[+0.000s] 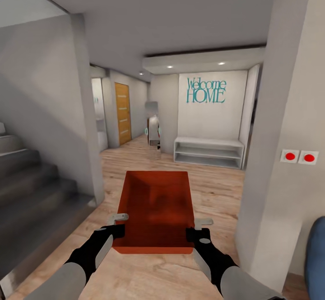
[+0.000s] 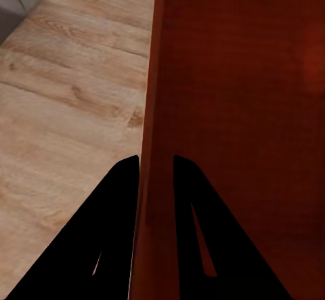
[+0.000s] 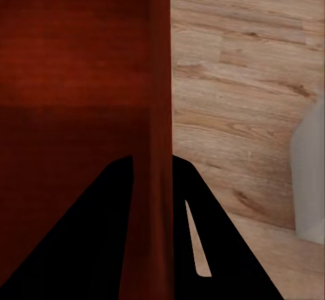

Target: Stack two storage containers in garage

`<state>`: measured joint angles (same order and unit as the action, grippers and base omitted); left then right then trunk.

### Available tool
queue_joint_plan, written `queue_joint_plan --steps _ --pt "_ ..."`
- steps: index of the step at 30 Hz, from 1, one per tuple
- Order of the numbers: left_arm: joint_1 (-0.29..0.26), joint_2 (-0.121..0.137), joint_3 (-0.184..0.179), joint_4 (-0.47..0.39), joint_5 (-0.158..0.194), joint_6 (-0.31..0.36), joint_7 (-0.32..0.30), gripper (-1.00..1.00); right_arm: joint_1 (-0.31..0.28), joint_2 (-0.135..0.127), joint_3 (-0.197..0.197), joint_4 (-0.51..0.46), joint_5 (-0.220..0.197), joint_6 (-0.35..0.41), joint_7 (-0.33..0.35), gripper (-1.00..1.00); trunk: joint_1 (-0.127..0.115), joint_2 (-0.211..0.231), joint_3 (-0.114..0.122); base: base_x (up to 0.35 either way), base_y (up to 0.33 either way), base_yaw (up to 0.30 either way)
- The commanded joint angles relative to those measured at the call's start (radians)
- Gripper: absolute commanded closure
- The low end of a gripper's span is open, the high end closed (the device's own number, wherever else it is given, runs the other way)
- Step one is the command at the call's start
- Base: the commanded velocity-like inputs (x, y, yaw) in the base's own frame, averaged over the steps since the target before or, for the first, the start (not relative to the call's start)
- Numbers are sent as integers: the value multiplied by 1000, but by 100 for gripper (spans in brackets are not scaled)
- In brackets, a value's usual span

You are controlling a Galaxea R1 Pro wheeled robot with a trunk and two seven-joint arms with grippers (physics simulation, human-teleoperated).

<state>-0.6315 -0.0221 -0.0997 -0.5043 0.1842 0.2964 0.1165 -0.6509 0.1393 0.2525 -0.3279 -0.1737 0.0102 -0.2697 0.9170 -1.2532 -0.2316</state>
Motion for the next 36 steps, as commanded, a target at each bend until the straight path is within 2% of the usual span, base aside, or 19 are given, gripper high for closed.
queue_joint_plan --steps 1,36 --pt "0 4 11 -2 -11 7 28 100 -1 -1 -12 -3 7 0 -63 100 1 -1 -1 321 0 0" --pt "0 5 11 -2 -11 8 29 100 -1 -1 -12 -4 6 2 -62 100 1 -1 -3 321 0 0"
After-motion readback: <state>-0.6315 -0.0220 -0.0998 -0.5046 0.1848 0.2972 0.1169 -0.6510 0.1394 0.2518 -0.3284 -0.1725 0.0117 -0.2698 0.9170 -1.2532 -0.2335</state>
